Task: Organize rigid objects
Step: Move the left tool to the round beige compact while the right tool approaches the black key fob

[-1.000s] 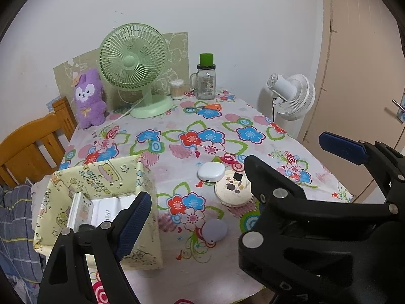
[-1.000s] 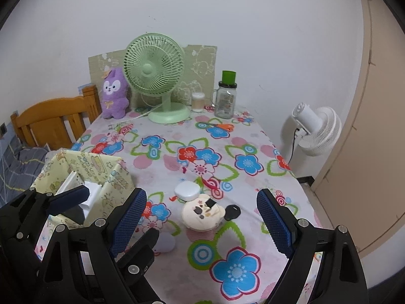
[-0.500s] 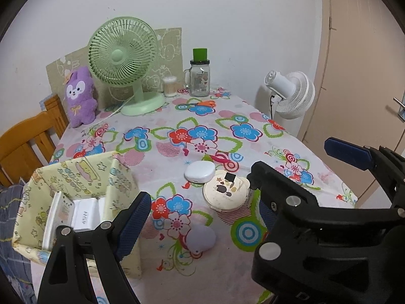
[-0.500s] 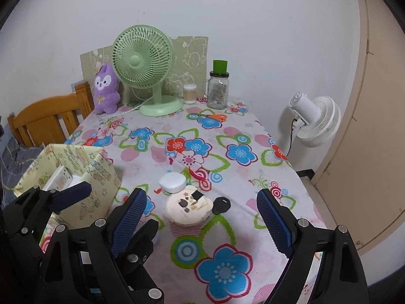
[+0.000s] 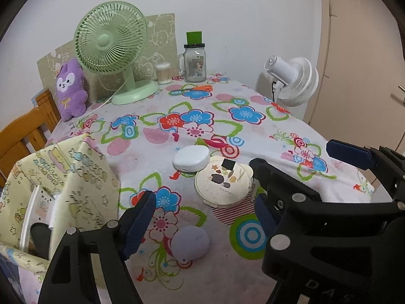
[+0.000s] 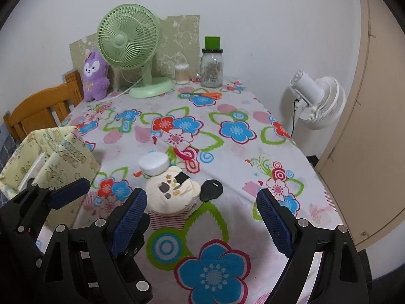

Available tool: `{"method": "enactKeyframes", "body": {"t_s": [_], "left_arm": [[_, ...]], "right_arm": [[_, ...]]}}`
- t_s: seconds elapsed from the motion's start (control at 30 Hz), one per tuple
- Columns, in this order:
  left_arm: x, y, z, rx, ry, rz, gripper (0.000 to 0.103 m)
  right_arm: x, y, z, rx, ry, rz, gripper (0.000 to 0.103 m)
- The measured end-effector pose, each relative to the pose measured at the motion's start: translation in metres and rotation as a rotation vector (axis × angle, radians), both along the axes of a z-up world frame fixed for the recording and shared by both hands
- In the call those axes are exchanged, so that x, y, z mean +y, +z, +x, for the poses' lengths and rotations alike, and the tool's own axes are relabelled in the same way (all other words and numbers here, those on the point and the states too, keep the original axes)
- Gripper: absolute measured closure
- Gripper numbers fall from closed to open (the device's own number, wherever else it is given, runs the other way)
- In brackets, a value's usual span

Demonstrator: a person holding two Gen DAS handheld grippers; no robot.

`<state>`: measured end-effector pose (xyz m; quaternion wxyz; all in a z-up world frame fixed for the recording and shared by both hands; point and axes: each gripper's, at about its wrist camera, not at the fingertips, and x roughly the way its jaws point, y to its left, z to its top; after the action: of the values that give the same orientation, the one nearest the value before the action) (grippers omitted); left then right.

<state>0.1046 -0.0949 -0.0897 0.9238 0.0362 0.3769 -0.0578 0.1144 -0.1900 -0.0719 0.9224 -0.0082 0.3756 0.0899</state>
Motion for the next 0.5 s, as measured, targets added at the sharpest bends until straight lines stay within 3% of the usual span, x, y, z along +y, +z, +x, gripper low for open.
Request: {"method": "enactKeyframes", "body": {"t_s": [0.23,0.5], "left_arm": [[-0.009,-0.016,0.016,0.043,-0.022,-0.002,0.021],[-0.018,-0.03,0.036,0.079,-0.031,-0.002,0.021]], "right_arm": [[-0.008,-0.017,0.013,0.037,-0.009,-0.004,0.013],[-0.016,-0.034,0.031,0.083,-0.022,0.022,0.021]]}}
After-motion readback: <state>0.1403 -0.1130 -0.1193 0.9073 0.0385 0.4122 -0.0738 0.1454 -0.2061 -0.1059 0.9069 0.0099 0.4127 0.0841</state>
